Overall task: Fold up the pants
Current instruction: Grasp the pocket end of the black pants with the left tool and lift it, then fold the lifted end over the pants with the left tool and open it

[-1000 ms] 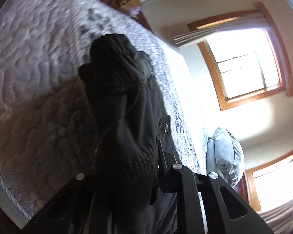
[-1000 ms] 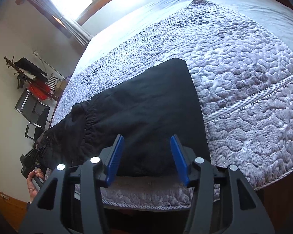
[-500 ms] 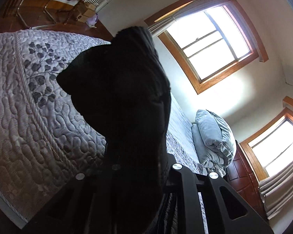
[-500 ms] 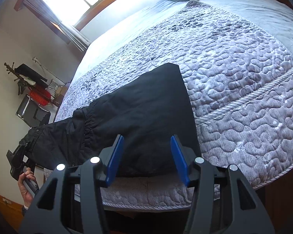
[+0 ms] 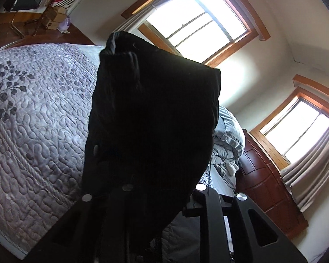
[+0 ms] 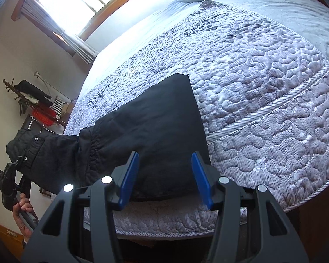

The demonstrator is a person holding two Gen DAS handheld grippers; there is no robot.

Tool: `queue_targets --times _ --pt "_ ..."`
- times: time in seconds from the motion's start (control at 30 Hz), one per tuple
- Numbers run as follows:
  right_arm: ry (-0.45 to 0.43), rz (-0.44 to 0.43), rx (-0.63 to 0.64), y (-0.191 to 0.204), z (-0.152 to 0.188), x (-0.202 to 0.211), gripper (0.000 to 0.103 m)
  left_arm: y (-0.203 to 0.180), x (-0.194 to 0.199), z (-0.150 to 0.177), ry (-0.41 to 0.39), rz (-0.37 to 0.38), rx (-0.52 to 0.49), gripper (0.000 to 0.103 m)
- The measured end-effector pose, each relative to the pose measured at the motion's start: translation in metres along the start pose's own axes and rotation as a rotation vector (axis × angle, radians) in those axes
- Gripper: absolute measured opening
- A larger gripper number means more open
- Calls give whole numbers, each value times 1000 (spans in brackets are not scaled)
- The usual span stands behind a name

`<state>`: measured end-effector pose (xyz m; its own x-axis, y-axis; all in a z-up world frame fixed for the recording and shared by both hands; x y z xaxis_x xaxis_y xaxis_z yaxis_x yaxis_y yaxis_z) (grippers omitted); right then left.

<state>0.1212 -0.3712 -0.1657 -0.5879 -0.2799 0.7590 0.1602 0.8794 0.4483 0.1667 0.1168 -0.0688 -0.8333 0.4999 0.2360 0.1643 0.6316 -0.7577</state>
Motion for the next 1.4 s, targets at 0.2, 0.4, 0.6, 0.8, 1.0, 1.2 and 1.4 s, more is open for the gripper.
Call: queue_targets --times 0.2,0.4,0.6,0.8,1.0,1.2,1.4 --pt "0 -2 -12 -6 0 0 51 -22 -24 27 77 5 -99 20" --pt "2 -1 -22 -11 1 -1 51 -33 -45 61 175 23 -142 20" --pt "6 2 -27 -14 1 -3 51 -35 -56 93 266 14 -188 20" --pt "12 5 -22 -13 1 -8 51 -31 -72 125 353 -21 -262 21" --pt "19 6 -2 -5 0 -15 53 -27 -96 166 469 -69 -367 32" --pt "30 -13 17 9 -2 -20 65 -35 -102 182 515 -93 -477 67" --pt "58 -140 -15 35 -12 -23 82 -56 -84 174 516 -53 -394 98"
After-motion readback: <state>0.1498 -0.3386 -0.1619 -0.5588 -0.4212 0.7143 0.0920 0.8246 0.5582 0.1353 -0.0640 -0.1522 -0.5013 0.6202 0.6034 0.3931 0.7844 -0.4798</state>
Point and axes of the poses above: each gripper's, at about its wrist camera, not at the fingertips, and x roughly against the way its jaws point, y to its left, z to its underside, the point moved 8 cm from there along -x, roughly the way its jaws point, and after that the axes turned 6 degrees about z, right-handed, at the moved point
